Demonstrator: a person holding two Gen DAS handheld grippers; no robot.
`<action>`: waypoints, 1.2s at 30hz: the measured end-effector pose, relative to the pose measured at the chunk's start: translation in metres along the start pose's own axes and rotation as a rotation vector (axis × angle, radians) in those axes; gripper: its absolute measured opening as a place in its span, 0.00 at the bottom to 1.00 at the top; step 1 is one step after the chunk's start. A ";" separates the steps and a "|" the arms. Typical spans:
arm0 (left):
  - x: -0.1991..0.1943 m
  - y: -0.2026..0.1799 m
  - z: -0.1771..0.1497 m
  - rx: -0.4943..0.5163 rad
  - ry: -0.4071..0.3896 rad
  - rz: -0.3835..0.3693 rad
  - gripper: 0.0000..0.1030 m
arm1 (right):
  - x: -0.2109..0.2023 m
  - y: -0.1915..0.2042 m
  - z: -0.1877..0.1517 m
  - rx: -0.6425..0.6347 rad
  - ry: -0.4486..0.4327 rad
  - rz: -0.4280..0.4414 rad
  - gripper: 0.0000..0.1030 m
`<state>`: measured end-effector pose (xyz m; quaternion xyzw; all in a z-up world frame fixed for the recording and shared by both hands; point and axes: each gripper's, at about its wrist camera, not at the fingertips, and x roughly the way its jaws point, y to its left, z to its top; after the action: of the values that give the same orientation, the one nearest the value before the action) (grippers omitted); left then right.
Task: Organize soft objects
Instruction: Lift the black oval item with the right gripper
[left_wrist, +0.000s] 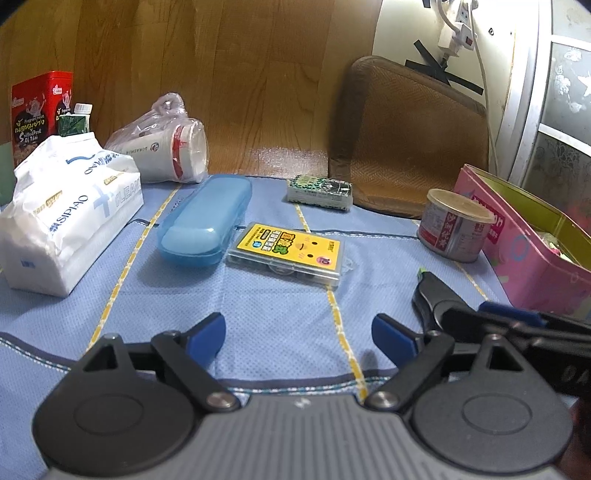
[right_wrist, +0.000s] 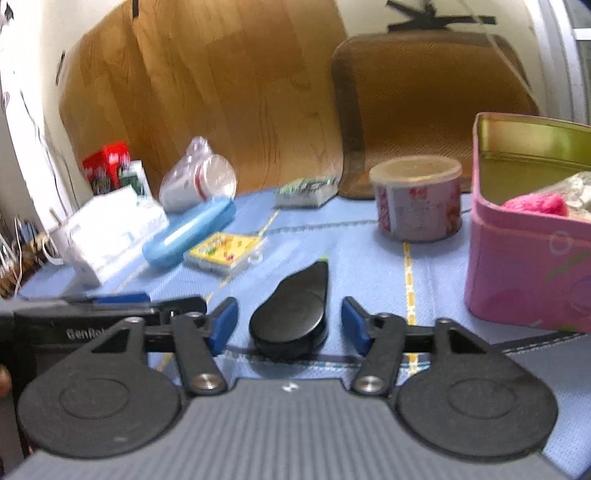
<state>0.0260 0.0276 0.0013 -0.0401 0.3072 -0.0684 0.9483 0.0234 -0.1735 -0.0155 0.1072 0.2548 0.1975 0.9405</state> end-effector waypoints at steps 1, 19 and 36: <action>0.000 0.000 0.000 0.002 0.001 0.002 0.87 | -0.002 -0.001 -0.001 0.011 -0.013 0.002 0.65; 0.007 -0.014 0.000 0.083 0.035 0.088 0.91 | -0.019 -0.016 0.000 0.090 -0.123 0.024 0.68; 0.008 -0.014 0.000 0.077 0.042 0.109 0.95 | -0.021 -0.015 0.000 0.095 -0.132 0.011 0.71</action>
<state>0.0311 0.0121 -0.0013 0.0148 0.3259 -0.0292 0.9448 0.0112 -0.1963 -0.0109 0.1658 0.2005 0.1827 0.9481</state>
